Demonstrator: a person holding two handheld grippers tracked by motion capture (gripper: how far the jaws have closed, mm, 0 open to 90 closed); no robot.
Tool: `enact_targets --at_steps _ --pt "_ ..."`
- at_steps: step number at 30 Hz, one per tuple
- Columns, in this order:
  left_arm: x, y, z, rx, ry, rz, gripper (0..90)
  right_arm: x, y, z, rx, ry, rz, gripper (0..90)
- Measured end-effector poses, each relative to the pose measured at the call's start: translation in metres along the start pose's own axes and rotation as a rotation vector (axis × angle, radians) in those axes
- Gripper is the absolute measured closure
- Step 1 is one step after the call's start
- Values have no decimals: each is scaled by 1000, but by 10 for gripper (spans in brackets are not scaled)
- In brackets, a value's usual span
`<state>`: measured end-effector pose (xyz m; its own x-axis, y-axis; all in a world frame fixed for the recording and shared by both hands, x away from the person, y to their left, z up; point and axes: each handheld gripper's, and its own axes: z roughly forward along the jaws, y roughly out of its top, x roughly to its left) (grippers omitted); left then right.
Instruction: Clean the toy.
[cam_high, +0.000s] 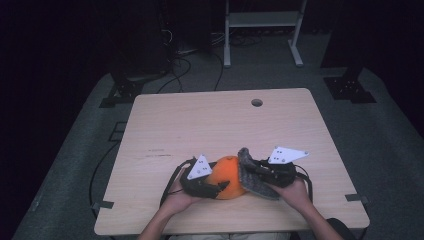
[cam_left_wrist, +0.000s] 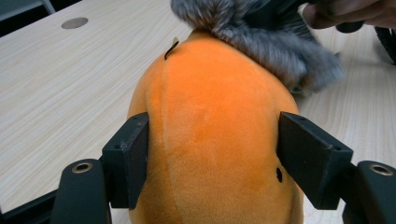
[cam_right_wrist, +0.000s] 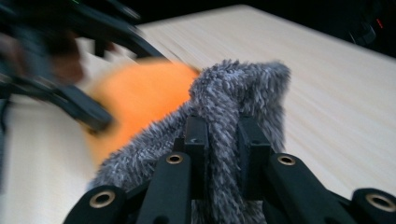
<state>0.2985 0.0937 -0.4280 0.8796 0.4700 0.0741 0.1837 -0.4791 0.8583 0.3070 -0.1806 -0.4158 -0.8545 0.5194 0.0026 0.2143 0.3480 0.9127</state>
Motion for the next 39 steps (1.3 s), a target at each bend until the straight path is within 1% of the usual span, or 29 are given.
enact_targets --at_steps 1,2,3,4,7,10,11,12,13,15,16,17,18,19,20,22,23,24,25,26,27,29,30,31,33,34,36,38,39 --pt "0 0 0 2 1 3 286 5 3 2 -4 9 -20 760" --pt "0 0 0 2 1 3 285 5 3 2 -4 9 -20 760" --pt "-1 -1 0 0 1 1 285 8 4 4 9 -2 -46 760" --pt "-1 -1 0 1 1 1 286 7 3 6 25 -9 -46 762" --pt "-2 1 0 3 2 6 285 -3 -2 4 56 -34 6 764" --pt "-4 2 1 3 3 20 281 -1 -1 1 36 -19 6 763" --pt "-6 2 1 5 5 34 274 8 3 2 4 21 -27 762" --pt "-6 2 1 5 5 34 269 8 3 2 4 21 -27 762" --pt "-5 2 -1 9 -3 34 260 10 5 4 13 23 -50 763" --pt "0 3 -3 2 -16 5 207 6 3 5 31 21 -28 766" --pt "0 3 -3 2 -16 5 181 4 2 4 35 17 -30 766" --pt "8 4 -7 -24 -26 -61 165 2 0 3 44 7 -24 766" --pt "8 4 -7 -24 -26 -61 148 2 0 3 44 7 -24 766" --pt "12 3 -9 -34 -27 -103 148 -1 -3 1 50 -8 -12 766" --pt "18 -2 -6 -36 -63 -170 172 -3 -3 1 49 -10 3 767" --pt "16 -3 -4 -28 -57 -160 229 -3 -2 0 39 -2 7 767" --pt "9 -2 -2 -15 -40 -85 253 5 3 0 8 30 -8 766" --pt "5 0 -1 -19 -38 -52 269 10 6 1 -14 58 -25 766" --pt "5 0 -1 -19 -38 -52 277 10 6 1 -14 58 -25 766" --pt "1 2 -1 -11 -30 -15 277 16 9 2 -26 74 -44 765" --pt "-2 4 -2 -4 -24 13 276 21 10 5 -4 51 -75 764" --pt "1 3 -3 -16 -28 -7 259 14 7 5 -2 45 -42 765" --pt "3 3 -4 -24 -28 -34 229 10 6 3 4 32 -30 765" --pt "3 3 -4 -24 -28 -34 196 10 6 3 4 32 -30 765" --pt "9 2 -3 -17 -20 -104 172 2 3 0 23 -6 -17 766" --pt "11 1 0 -17 -27 -133 177 -1 1 0 27 -9 0 766" --pt "10 0 2 -32 -19 -136 240 3 4 1 20 5 -4 766" --pt "5 1 2 -34 -12 -86 298 12 9 2 0 39 -33 765" --pt "5 1 2 -34 -12 -86 311 15 10 3 -8 55 -47 764"
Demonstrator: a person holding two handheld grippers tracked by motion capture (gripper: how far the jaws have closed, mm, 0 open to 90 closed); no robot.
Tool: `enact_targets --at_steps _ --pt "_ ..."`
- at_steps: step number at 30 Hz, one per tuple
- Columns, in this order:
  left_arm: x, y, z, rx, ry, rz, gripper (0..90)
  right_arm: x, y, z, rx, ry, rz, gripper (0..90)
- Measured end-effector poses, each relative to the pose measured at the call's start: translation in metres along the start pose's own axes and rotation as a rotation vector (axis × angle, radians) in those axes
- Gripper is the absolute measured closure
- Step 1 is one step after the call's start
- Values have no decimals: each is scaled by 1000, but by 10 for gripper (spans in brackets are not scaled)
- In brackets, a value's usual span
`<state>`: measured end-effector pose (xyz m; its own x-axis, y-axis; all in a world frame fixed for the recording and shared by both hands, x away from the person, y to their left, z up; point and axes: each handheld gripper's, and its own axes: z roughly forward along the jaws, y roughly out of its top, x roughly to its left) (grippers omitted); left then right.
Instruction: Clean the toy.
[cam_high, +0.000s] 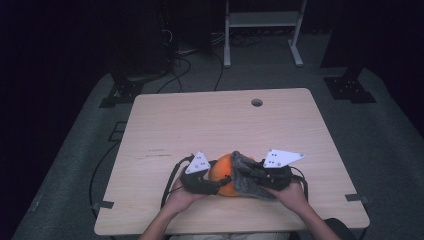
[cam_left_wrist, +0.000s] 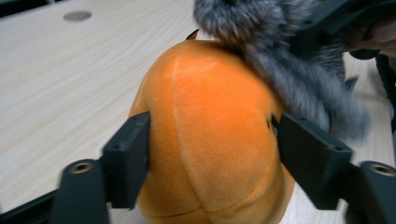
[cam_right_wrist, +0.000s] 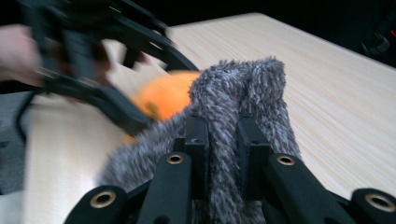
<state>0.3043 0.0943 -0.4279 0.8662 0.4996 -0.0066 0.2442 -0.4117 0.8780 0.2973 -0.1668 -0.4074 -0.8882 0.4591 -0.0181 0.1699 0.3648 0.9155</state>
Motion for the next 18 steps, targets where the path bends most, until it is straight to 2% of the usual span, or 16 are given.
enact_targets --at_steps 2,3,4,5,8,10,11,12,13,14,15,16,18 --pt "-8 2 -2 17 8 92 316 2 1 1 15 -15 -18 764" --pt "-8 2 -3 13 5 94 312 -1 -1 1 17 -16 -3 764" --pt "-6 2 -3 4 3 75 288 -5 -2 -1 17 -23 6 764" --pt "-6 2 -3 4 3 75 254 -5 -2 -1 17 -23 6 764" --pt "5 1 1 7 -12 -78 204 -15 -9 -4 47 -46 36 765" --pt "5 1 1 8 -7 -68 236 -15 -9 -4 48 -47 36 765" --pt "3 1 1 5 1 -37 281 -12 -7 -3 43 -45 30 766" --pt "-2 2 1 -1 5 17 329 -3 0 -2 6 -2 2 766" --pt "-6 2 1 -3 8 46 329 -3 0 -2 6 -2 2 766" --pt "-14 4 1 -1 15 131 338 0 2 -2 0 8 -4 766" --pt "-21 5 2 7 24 191 344 7 6 0 -11 28 -31 766" --pt "-25 6 2 16 36 223 344 10 8 3 -1 24 -56 767" --pt "-23 6 1 10 27 212 340 7 7 2 -2 25 -45 768"
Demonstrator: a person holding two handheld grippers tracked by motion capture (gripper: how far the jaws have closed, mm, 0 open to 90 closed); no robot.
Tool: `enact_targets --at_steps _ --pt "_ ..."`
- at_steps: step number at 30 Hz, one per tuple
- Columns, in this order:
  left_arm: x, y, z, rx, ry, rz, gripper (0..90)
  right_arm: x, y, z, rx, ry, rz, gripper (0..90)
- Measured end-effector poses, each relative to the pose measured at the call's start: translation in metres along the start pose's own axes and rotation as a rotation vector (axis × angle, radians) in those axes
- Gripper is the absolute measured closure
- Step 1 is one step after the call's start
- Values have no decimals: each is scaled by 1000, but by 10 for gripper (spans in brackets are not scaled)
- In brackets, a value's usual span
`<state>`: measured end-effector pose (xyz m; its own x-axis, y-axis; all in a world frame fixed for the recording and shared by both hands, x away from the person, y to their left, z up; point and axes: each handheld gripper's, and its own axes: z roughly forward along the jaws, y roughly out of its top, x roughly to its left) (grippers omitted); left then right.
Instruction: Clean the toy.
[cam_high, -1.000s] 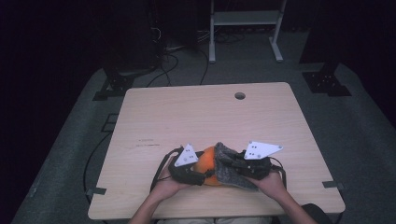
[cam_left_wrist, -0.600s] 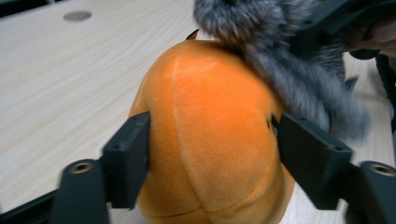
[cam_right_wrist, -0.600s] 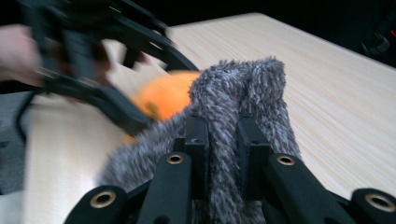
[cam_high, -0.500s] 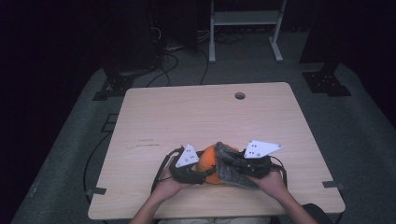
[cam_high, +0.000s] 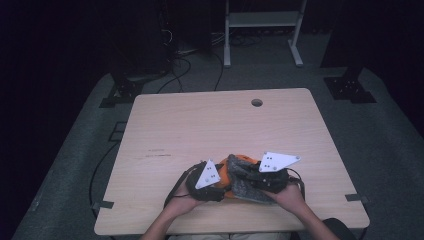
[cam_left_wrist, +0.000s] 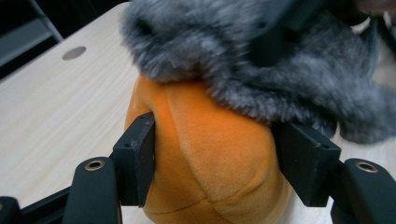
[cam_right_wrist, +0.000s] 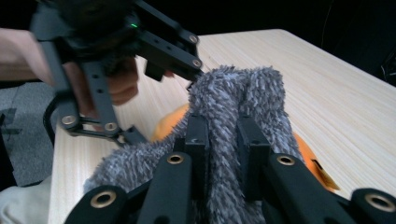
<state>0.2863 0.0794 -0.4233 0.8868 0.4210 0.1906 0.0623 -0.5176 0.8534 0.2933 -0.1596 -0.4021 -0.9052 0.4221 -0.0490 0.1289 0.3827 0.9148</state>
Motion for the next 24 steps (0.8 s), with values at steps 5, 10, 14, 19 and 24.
enact_targets --at_steps 5,10,14,19,24 --pt "18 -4 0 -20 -46 -214 183 -13 -8 -8 37 -56 26 771" --pt "16 -6 0 -24 -39 -176 360 -4 -1 -5 20 -34 2 770" --pt "-5 1 0 0 6 52 385 10 7 -1 22 -9 -66 768" --pt "-3 -4 -2 -8 -5 51 387 -2 1 -8 15 -22 -19 769" --pt "2 -3 -2 -10 -46 -26 273 -18 -10 -18 43 -73 24 771"
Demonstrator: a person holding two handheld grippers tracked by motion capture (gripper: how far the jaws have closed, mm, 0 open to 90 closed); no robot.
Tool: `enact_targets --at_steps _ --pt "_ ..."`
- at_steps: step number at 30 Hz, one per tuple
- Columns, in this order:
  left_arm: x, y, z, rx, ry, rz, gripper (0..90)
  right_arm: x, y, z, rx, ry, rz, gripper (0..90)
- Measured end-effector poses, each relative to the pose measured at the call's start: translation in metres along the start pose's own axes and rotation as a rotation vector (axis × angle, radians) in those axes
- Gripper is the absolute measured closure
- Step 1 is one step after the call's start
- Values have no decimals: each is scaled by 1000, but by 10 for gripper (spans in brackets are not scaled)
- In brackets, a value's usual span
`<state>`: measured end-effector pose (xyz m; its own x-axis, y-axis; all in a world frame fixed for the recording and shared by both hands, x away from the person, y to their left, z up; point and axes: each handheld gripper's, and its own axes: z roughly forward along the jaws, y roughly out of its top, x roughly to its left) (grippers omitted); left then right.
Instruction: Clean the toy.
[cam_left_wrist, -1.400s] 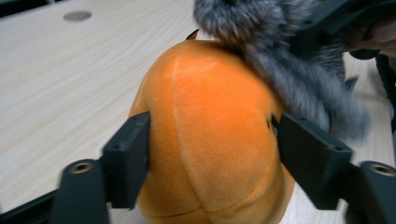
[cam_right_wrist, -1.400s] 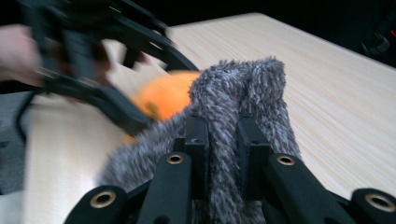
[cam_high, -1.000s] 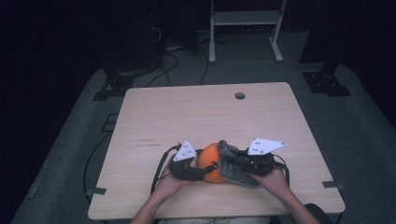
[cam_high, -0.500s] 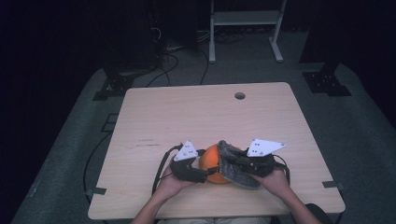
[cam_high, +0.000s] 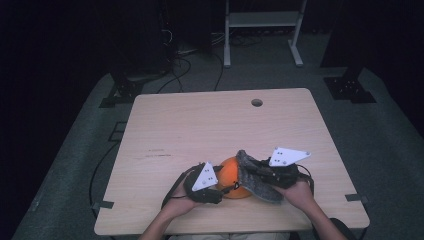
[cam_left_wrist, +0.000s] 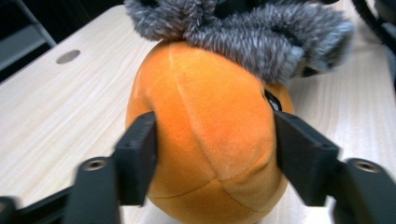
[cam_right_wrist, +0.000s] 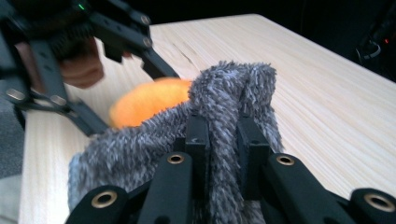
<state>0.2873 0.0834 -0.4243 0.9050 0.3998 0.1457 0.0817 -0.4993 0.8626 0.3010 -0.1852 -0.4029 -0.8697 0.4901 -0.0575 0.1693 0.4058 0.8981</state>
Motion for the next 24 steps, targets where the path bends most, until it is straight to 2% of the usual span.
enact_targets --at_steps 1,2,3,4,5,8,9,10,12,14,15,16,17,20,23,24 --pt "3 3 1 -1 -12 -45 214 1 0 0 0 1 -2 772" --pt "5 5 1 -12 -18 -101 168 8 3 2 -4 23 -23 771" --pt "6 6 1 -22 -15 -129 168 8 3 2 -4 23 -23 771" --pt "6 7 1 -25 4 -144 237 15 5 7 -17 59 -37 768" --pt "6 4 1 -8 17 -114 261 17 6 8 -11 52 -47 768" --pt "7 0 -2 -15 3 -122 315 14 6 9 -1 41 -44 769" --pt "7 -2 -3 -3 11 -94 363 7 4 6 5 16 -23 769" --pt "7 -3 -4 -2 10 -92 365 4 2 4 17 -4 -21 770" --pt "7 -4 -4 -8 2 -96 361 -2 -3 1 35 -20 -4 769" --pt "8 -3 -4 -11 -11 -102 309 -3 -4 1 34 -14 5 769" --pt "9 -1 -2 -12 -17 -126 309 -2 -4 1 36 -11 3 769" --pt "10 0 -2 -8 -16 -131 263 1 -2 2 42 -18 -21 769" --pt "10 0 -1 -8 -11 -132 266 2 -1 3 40 -15 -28 769" --pt "4 0 0 -5 3 -57 354 7 4 5 17 9 -27 769" --pt "-7 2 1 9 5 48 384 15 10 8 -17 42 -36 769" --pt "-7 2 0 13 8 59 385 17 12 9 -12 42 -54 769"
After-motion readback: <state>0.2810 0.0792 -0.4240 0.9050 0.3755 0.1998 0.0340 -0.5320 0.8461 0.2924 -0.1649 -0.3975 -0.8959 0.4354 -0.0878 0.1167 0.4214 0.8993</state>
